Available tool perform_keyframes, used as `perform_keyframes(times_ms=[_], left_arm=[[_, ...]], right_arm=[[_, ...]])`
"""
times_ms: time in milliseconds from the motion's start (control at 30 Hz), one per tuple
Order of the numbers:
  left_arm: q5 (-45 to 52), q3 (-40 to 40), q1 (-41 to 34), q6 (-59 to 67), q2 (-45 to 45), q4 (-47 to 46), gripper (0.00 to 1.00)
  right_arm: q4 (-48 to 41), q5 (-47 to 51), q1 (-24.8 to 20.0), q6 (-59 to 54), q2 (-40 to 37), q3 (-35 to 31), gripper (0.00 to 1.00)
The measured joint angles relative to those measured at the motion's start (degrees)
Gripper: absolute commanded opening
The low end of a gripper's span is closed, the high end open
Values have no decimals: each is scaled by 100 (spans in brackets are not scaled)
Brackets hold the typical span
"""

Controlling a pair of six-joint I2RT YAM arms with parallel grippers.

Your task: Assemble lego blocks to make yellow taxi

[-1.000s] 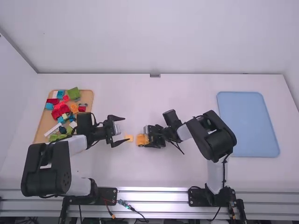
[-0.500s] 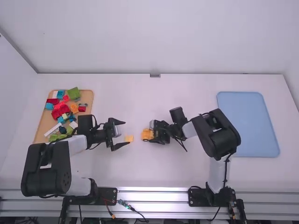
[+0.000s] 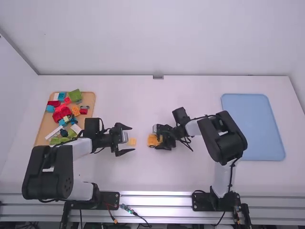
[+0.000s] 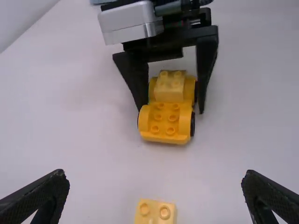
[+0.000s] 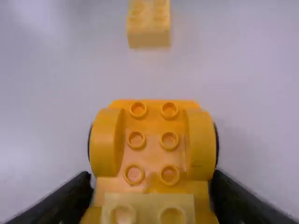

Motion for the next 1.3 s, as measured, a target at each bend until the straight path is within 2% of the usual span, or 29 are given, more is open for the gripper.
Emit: perform_keyframes(times_ms=[233,333,433,500,633,667,767,867,1033,1300], left_arm=[[-83,0,-4,0,0,0,99],[-83,-7,-2,0,15,68,99],[-81,-7,-2,2,365,302,99],[-81,-7,-4,31,555,299,99],[-52,210,-4,636,1141,-446,99],[-55,247,-4,710,1178,-529,100],[-72,566,-4,1259,1388,-1040,95],[-85,855,-4,1469,1552,-1121,95],[-83,1239,-4,1613,1897,-1226,95],[-81,1381,-4,1657,2258,-1213,90]], right_arm=[[-155,2,-138,-173,-31,2,99],[-496,96,-208,-168,-197,-9,99],[-566,350,-310,-107,-662,-302,99],[-363,420,-341,-46,-951,-518,99],[1276,516,-407,433,-1943,-1469,99],[1458,511,-426,492,-2002,-1567,99],[2914,514,-682,1086,-2256,-2393,99],[3722,525,-774,1517,-2256,-2957,99],[3956,457,-772,1775,-2249,-3309,99],[3574,208,-772,1620,-2203,-3211,99]])
